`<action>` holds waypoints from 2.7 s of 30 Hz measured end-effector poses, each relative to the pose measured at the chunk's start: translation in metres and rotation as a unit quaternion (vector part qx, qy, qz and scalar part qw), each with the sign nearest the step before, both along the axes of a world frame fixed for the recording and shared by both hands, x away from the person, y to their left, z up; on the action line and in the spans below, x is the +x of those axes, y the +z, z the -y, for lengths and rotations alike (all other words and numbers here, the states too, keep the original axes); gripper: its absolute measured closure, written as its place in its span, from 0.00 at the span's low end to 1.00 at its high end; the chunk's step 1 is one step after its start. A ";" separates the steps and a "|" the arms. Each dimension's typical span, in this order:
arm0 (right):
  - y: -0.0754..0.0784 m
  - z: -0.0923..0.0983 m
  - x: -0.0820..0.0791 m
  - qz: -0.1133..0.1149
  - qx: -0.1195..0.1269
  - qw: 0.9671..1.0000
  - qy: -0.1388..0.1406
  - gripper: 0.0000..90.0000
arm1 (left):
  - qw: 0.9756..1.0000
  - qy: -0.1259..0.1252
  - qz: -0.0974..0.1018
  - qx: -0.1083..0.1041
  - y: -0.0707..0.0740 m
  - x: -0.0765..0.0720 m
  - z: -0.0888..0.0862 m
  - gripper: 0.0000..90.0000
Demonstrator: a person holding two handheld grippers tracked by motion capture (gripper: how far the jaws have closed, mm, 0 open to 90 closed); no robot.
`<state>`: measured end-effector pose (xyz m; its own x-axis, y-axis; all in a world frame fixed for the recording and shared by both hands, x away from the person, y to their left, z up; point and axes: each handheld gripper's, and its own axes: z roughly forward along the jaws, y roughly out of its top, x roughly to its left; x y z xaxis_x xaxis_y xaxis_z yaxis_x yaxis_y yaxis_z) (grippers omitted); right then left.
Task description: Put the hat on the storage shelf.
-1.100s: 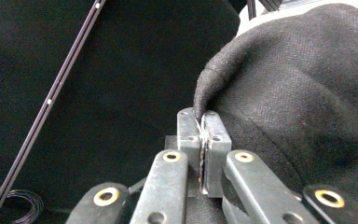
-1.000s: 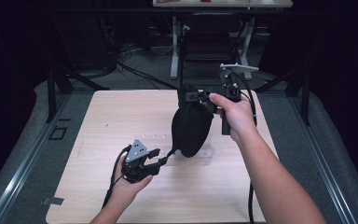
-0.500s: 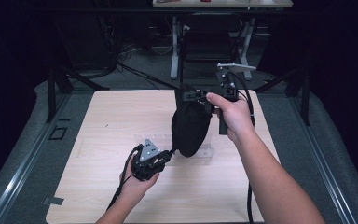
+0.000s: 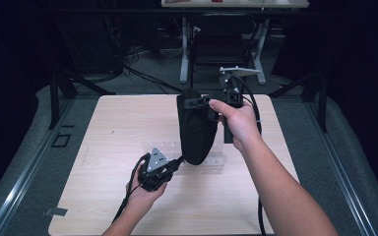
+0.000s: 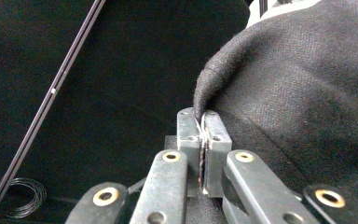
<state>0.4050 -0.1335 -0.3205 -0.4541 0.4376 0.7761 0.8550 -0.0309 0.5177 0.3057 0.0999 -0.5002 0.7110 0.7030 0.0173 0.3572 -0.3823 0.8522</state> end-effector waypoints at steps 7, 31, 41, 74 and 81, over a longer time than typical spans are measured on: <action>-0.001 0.001 0.000 -0.003 0.001 1.000 0.000 0.98 | 1.000 0.001 0.000 -0.002 -0.001 0.000 0.000 0.92; -0.002 0.013 -0.002 0.006 0.025 1.000 -0.012 0.84 | 1.000 0.017 0.002 0.002 -0.007 -0.001 -0.009 0.95; 0.002 0.029 -0.007 0.012 0.019 1.000 -0.021 0.84 | 1.000 0.026 -0.015 0.009 -0.022 0.003 -0.015 0.95; 0.006 0.064 -0.025 0.056 -0.010 0.996 -0.068 0.76 | 0.998 0.046 -0.033 -0.025 -0.041 -0.004 -0.033 0.86; 0.003 0.071 -0.033 0.069 -0.040 0.994 -0.081 0.70 | 0.997 0.049 -0.030 -0.047 -0.035 -0.007 -0.045 0.65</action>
